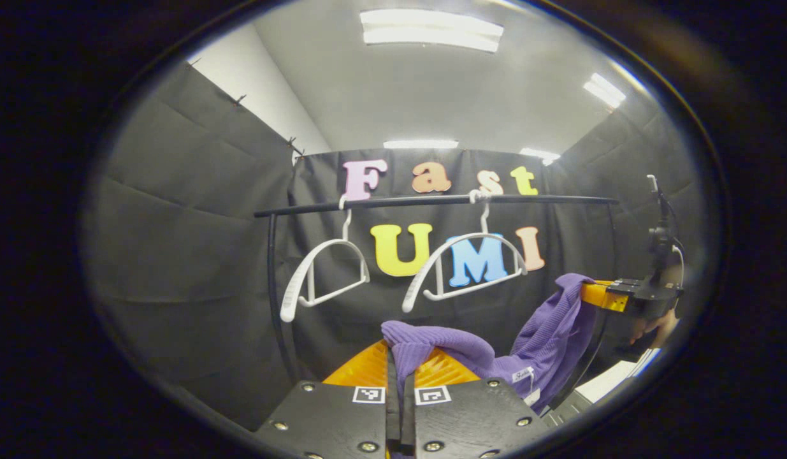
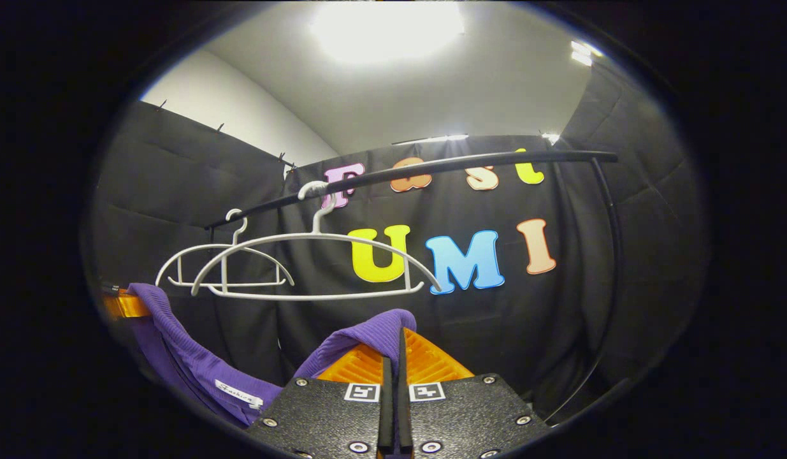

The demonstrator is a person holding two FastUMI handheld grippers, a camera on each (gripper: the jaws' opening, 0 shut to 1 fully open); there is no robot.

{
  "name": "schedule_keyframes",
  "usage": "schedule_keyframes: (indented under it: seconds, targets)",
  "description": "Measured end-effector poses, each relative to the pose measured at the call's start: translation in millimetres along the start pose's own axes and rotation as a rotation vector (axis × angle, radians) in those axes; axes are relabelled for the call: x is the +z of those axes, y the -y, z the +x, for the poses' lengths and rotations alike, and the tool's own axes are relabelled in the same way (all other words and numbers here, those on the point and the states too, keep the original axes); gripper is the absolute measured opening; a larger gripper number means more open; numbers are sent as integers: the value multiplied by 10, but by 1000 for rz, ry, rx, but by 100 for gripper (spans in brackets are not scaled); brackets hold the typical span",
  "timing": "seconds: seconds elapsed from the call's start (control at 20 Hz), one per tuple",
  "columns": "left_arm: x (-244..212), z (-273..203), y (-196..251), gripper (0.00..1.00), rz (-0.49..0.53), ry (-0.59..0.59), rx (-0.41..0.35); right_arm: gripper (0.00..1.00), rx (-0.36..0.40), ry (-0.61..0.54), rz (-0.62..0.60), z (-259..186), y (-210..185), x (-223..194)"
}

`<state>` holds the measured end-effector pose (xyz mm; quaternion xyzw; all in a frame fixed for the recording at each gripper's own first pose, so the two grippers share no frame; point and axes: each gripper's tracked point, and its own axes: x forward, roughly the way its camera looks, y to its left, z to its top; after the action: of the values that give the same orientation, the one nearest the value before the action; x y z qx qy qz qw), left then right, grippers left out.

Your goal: Grasp the clothes on the hanger with both hands and then place them into the laundry hamper below.

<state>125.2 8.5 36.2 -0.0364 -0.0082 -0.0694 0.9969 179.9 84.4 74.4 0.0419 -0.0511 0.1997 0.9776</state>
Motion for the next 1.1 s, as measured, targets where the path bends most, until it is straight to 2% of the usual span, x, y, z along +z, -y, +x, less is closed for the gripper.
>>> schedule_keyframes:
  seconds: [0.1, 0.35, 0.55, 0.7, 1.1]
  targets:
    - [48, -65, 133, 2, -10, 8, -36, 2, -14, 10, -19, -203, -73, 74]
    - [-74, -226, 499, 2, -55, -1, -106, 3, 19, -21, -6, -660, -365, -32]
    - [-333, -374, 800, 2, -55, -43, -159, 3, 69, -117, 15, -983, -597, -416]
    - [-588, -472, 1004, 2, -78, -79, -211, 2, 76, -200, 45, -1153, -658, -754]
    - [-1581, -575, 1067, 2, -73, -245, -198, 3, 50, -409, 49, -1472, -674, -1682]
